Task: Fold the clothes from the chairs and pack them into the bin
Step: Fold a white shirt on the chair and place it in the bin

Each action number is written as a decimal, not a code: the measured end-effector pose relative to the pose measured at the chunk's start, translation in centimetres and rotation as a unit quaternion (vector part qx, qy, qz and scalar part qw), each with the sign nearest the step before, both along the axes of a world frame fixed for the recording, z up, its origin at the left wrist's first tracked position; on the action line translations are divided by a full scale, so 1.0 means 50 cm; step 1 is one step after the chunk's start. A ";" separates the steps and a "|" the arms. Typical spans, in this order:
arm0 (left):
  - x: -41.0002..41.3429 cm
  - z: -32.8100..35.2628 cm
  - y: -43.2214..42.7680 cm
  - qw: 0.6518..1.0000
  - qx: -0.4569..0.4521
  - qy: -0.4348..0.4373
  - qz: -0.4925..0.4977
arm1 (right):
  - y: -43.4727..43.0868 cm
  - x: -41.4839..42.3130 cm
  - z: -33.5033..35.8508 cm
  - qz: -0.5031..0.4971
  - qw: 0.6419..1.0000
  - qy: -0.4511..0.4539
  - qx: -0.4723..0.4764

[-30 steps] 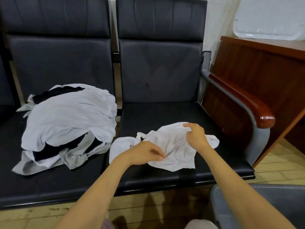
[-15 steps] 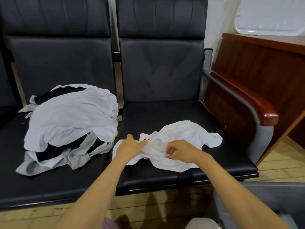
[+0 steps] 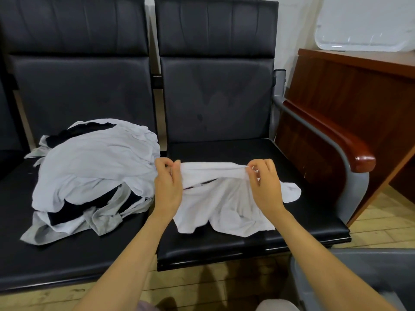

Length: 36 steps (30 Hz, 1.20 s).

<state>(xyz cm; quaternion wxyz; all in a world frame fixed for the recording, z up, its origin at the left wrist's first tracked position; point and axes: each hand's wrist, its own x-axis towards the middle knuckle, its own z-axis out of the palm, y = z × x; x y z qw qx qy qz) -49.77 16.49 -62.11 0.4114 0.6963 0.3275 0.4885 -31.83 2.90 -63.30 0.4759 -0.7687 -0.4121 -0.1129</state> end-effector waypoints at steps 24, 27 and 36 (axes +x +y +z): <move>-0.067 -0.026 0.060 0.927 -0.170 0.324 -0.084 | 0.020 -0.083 -0.078 0.105 0.976 -0.048 -0.182; -0.061 -0.008 0.033 0.951 -0.151 0.212 -0.165 | 0.053 -0.110 -0.052 0.099 0.975 0.023 -0.200; -0.068 -0.005 0.024 0.934 -0.232 0.230 -0.148 | 0.103 -0.140 -0.054 0.027 0.924 0.114 -0.363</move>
